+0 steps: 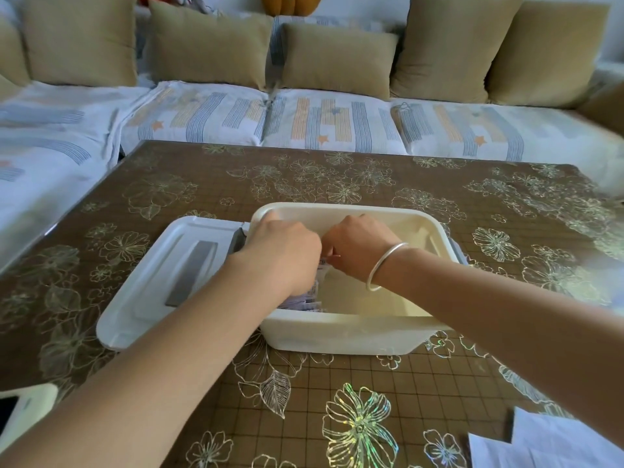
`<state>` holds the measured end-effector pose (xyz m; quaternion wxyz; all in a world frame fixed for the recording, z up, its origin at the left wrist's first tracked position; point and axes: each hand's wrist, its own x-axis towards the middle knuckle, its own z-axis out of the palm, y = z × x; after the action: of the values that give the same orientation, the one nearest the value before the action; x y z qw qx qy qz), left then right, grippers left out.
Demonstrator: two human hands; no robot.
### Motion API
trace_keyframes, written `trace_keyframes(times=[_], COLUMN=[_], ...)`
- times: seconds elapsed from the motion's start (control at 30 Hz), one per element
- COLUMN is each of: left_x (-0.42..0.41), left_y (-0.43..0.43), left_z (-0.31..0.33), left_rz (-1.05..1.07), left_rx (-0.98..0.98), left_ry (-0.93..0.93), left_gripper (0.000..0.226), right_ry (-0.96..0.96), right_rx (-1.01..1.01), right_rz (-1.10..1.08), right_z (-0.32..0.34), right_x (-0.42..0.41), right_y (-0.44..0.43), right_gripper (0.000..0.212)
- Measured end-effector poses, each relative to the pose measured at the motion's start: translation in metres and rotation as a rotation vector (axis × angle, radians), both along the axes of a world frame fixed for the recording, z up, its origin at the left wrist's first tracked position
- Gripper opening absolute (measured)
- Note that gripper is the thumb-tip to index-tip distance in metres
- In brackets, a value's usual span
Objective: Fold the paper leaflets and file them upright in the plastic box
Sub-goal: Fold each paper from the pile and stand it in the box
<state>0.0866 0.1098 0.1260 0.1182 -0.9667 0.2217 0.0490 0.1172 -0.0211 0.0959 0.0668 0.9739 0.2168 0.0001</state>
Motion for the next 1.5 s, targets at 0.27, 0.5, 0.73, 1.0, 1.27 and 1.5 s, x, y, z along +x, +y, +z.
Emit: trace_keyframes(times=[0.27,0.5,0.73,1.0,1.27,1.5], left_x=[0.000,0.005,0.003,0.006,-0.032,-0.103], left_y=[0.005,0.009,0.013,0.038,0.035,-0.017], left_z=[-0.005,-0.011,-0.010,-0.003,0.008,-0.005], left_rz=[0.034,0.006,0.004,-0.084,-0.009,-0.092], left_rx=[0.058,0.066,-0.021,-0.330,-0.779,-1.033], left_ry=[0.110,0.128,0.092,-0.169,-0.092,-0.253], left_gripper=[0.016,0.037,0.029,0.039,0.041,0.036], right_ry=[-0.036,-0.118,-0.025,0.114,-0.165,-0.418], right_rx=[0.044,0.048,0.003,0.060,0.351,0.970], right_rz=[-0.156,-0.073,-0.026,-0.008,-0.055,-0.146], right_z=[-0.007,-0.001,-0.007,-0.012,0.024,0.012], right_x=[0.002,-0.007,0.002,0.012,-0.031,-0.163], right_y=[-0.009,0.007,0.019,0.016,-0.012,-0.089], right_gripper=[0.018,0.019,0.021,0.024,0.028,0.019])
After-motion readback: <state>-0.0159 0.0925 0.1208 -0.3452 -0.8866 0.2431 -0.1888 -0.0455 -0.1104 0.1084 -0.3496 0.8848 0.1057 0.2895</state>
